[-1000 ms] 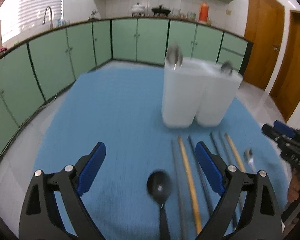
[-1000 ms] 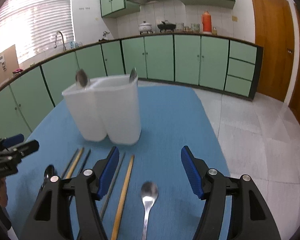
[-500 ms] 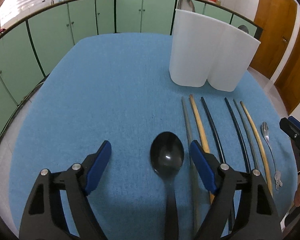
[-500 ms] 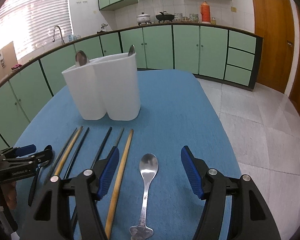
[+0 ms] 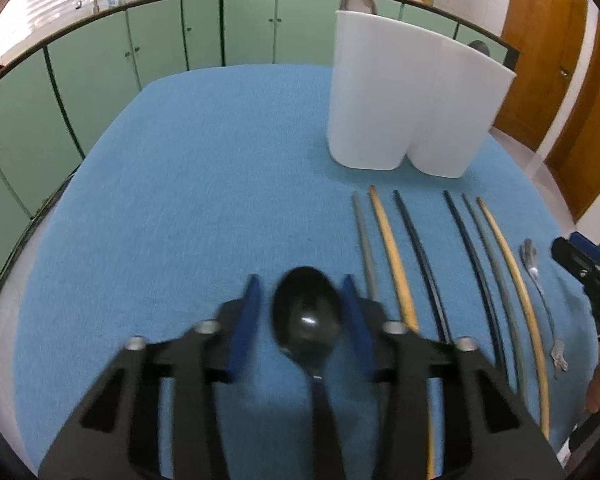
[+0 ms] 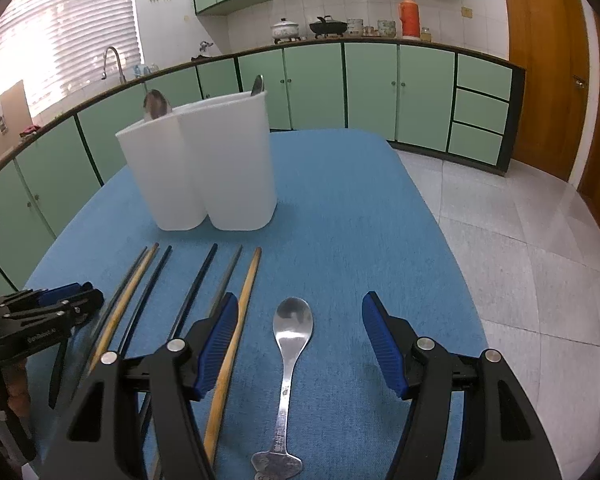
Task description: Organize utensils
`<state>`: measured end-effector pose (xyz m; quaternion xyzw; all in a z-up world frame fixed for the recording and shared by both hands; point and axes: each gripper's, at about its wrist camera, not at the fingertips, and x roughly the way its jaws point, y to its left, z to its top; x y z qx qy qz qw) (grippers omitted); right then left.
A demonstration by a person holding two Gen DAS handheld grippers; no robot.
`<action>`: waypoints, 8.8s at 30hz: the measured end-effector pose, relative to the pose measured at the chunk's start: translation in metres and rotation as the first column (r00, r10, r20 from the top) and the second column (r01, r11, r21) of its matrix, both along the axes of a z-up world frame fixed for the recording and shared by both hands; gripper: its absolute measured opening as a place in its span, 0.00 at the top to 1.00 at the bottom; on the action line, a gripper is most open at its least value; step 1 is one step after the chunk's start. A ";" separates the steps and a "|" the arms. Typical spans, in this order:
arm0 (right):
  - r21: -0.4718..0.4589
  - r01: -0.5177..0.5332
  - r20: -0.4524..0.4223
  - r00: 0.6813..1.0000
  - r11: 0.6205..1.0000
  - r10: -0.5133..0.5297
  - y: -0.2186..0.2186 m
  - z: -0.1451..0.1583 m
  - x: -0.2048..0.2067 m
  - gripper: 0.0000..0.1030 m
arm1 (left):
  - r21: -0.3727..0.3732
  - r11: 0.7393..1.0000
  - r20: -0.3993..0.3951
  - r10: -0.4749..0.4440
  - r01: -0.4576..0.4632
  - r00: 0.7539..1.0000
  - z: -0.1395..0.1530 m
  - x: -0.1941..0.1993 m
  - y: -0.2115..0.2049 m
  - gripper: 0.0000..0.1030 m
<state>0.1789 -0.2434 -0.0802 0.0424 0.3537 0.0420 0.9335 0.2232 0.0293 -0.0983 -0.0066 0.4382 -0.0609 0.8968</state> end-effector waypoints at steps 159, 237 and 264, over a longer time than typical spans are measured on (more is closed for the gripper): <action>0.100 -0.090 0.302 0.952 0.991 0.056 0.000 0.109 0.030 0.38 | -0.196 0.980 0.583 0.091 0.030 0.807 0.115 0.009 0.008 0.13; -0.108 -0.032 0.258 0.964 0.994 0.059 0.060 -0.055 -0.188 0.92 | -0.056 0.998 0.374 0.027 -0.006 0.927 -0.029 -0.196 0.000 0.08; -0.071 -0.041 0.256 0.965 0.997 0.058 0.055 -0.055 -0.186 0.92 | 0.028 0.997 0.366 -0.074 0.069 0.928 -0.034 -0.198 -0.026 0.92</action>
